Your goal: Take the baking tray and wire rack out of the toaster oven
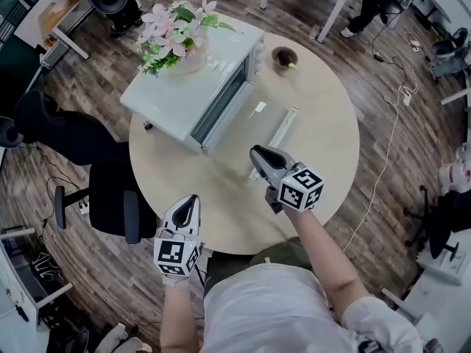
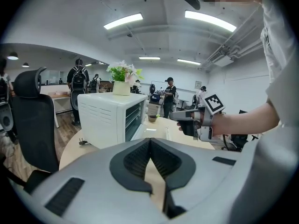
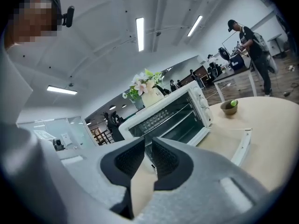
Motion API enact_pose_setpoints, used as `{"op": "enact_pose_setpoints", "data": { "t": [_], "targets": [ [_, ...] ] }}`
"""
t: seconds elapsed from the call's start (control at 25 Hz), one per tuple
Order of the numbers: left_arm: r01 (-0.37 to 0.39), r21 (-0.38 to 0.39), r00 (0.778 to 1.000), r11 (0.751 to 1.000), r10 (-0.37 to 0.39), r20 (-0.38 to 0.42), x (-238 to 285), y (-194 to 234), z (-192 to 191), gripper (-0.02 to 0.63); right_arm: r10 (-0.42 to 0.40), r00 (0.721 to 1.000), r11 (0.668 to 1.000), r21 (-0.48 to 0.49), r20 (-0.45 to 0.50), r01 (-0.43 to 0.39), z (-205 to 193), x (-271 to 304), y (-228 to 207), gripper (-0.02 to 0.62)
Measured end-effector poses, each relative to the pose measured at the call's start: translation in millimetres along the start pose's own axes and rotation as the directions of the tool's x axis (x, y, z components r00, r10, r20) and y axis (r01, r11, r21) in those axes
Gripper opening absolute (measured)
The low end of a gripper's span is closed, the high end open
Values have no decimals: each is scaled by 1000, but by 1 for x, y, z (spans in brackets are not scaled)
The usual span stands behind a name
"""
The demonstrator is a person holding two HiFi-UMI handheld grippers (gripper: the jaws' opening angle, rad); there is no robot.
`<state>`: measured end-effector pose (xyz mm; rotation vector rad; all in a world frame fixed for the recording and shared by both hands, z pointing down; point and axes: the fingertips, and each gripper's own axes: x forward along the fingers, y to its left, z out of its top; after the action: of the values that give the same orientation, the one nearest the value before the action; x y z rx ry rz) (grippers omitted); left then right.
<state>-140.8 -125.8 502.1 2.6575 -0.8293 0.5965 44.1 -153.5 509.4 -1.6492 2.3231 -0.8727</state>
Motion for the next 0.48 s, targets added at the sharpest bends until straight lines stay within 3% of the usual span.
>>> {"op": "enact_pose_setpoints", "data": {
  "t": [0.48],
  "targets": [
    [-177, -75, 984, 981, 175, -43, 23, 1, -4, -8, 129, 992, 968, 215, -2, -125, -5, 75, -58, 95]
  ]
}}
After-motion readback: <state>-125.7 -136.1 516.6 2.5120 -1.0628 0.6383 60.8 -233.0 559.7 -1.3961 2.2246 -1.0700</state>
